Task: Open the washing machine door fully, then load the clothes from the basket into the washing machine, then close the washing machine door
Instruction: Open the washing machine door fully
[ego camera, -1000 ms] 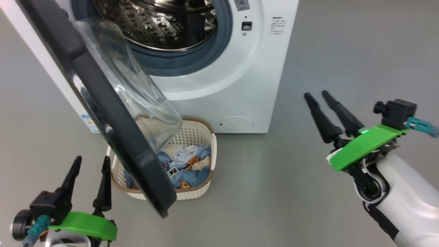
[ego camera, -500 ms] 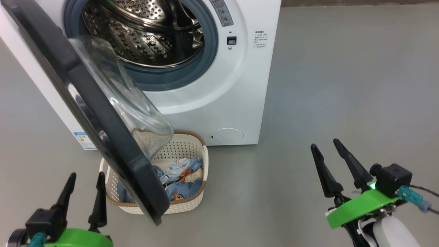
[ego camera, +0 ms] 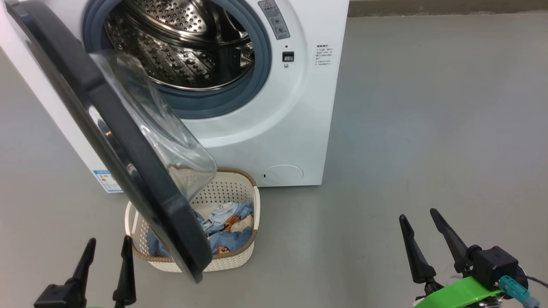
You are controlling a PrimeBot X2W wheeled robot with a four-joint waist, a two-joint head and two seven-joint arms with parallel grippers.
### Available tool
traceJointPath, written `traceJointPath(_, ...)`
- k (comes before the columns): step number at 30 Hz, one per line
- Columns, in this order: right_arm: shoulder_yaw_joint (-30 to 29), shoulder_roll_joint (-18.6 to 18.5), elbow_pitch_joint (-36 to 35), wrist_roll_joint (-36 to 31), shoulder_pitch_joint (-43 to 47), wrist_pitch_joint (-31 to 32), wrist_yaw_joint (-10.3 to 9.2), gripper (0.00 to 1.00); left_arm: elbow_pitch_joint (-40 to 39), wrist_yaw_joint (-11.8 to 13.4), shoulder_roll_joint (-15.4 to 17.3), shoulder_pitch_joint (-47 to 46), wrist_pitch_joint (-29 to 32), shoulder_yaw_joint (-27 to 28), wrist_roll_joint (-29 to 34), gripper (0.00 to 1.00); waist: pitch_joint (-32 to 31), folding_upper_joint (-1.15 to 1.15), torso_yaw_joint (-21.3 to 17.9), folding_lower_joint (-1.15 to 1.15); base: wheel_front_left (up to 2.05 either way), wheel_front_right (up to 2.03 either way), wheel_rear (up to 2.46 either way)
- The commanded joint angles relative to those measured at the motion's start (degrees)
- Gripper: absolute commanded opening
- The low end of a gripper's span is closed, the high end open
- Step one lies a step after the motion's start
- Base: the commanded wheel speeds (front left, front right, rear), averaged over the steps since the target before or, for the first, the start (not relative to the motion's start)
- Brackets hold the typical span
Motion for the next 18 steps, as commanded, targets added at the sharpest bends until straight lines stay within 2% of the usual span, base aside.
traceJointPath(1, 0.91, -0.14, -1.87, -0.72, -0.34, -0.68, 0.08, 1.00, -1.68, 0.39, 0.76, -0.82, -0.37, 1.92, -0.39, 1.00, -0.03, 0.00, -0.01, 0.00, 0.00, 0.00, 0.00)
traceJointPath(18, -1.84, 2.64, -3.34, -6.72, 1.98, -0.69, 0.08, 1.00, -4.84, 2.19, 0.28, 2.42, -0.37, 1.57, -0.68, 1.00, -0.31, 0.00, 0.54, 0.00, 0.00, 0.00, 0.00)
